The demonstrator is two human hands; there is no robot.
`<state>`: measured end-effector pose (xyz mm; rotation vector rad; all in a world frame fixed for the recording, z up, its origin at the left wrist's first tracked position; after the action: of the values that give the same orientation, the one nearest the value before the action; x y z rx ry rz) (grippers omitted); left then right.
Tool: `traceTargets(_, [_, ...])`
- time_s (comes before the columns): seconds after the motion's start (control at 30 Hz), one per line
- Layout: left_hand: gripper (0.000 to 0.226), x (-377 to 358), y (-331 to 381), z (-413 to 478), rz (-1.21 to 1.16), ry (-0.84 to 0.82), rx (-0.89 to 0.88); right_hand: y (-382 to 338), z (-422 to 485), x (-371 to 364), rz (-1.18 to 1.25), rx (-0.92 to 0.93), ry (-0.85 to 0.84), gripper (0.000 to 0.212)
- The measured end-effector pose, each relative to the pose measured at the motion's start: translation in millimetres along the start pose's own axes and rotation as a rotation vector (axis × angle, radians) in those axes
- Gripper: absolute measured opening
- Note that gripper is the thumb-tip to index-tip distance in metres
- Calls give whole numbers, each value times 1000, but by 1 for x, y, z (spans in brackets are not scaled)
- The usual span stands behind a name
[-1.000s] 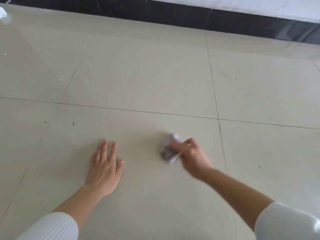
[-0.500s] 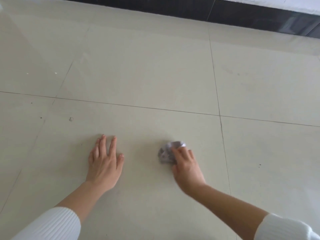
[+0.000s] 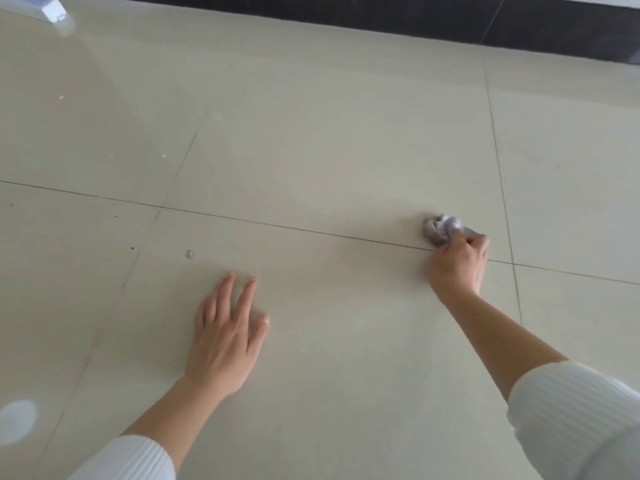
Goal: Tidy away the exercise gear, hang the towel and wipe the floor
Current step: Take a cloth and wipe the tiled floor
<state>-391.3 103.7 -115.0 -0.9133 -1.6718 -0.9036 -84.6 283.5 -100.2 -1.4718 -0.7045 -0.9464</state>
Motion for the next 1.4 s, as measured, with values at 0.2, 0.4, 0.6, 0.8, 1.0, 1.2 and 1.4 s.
traceTargets(0.2, [56,11,12,54,-90,107,-49,-62,16,-45,68,326,-26,42])
traceTargets(0.4, [55,21,41,140,-138,233,-107,-86,-66,-53,109,1219,-450,35])
traceTargets(0.6, [57,17,44,188,-149,258,-56,-43,79,-35,6,581,-5,38])
traceTargets(0.8, [55,20,46,183,-165,248,-23,-76,151,-56,-46,174,32,30])
traceTargets(1.0, [55,24,48,181,-183,230,-2,-131,71,-84,174,787,-209,36])
traceTargets(1.2, [56,26,50,178,-162,184,28,-111,56,-56,109,1097,-486,38])
traceTargets(1.4, [55,27,52,179,-139,174,38,-80,214,-49,-49,39,107,40])
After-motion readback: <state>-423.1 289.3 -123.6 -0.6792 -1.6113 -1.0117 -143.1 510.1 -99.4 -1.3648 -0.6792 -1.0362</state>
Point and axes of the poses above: each hand's wrist, its own z-axis towards the middle knuckle, its own x-axis out of the back of the hand, y = z × x, the point moved 2 cm from there along z, towards the middle knuckle, and after that the axes turned 11 degrees about x, right-handed, at the moved point
